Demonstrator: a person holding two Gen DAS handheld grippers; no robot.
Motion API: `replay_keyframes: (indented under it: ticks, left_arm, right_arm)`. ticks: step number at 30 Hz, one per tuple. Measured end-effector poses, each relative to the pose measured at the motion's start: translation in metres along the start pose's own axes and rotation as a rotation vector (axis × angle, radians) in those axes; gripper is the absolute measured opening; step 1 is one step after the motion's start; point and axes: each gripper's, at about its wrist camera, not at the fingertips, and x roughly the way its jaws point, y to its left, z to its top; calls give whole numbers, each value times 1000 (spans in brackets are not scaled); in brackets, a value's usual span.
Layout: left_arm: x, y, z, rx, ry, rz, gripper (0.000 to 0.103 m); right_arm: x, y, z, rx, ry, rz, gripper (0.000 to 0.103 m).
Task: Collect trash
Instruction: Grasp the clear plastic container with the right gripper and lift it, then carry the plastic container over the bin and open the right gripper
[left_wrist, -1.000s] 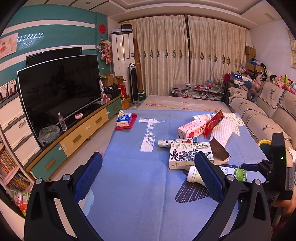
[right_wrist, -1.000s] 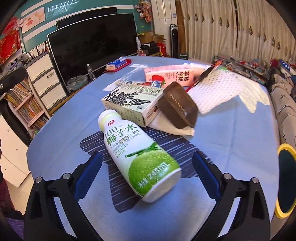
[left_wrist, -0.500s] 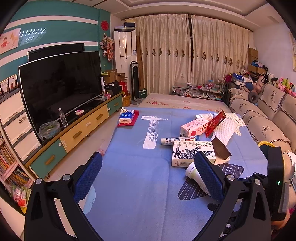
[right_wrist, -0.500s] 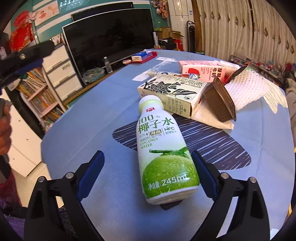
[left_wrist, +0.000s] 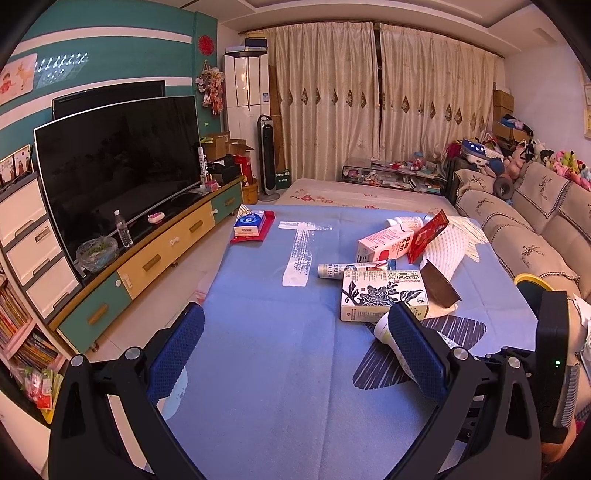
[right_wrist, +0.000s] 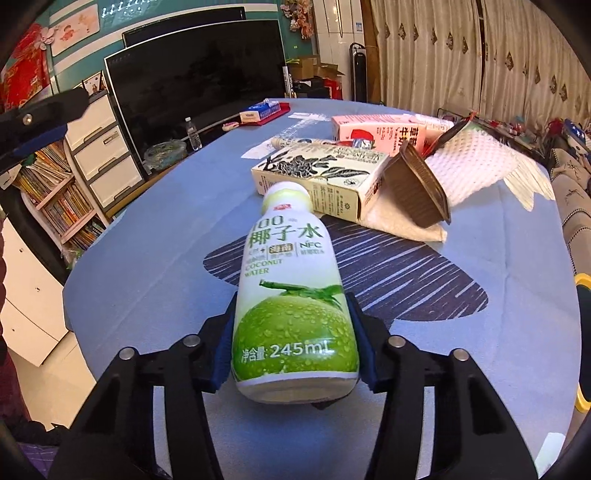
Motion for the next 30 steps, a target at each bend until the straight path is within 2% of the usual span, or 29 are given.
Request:
replay_keyframes:
  ticks: [5,13,22,30]
  left_arm:
    - [1,-3,0,4,8,-1,98]
    - [1,-11,-1,20,14,-11,98]
    - [4,-25,-5,39,28,-31,98]
    - [14,-38,-8,57,53,-50,98]
  right_arm:
    - [-16,-1,2,9,-24,22,49]
    - [-60,-8,8,24,-124,40,49]
    - [-89,-39,9,111,-176,33,49]
    - [-107,-79,13,185,-219,-61,49]
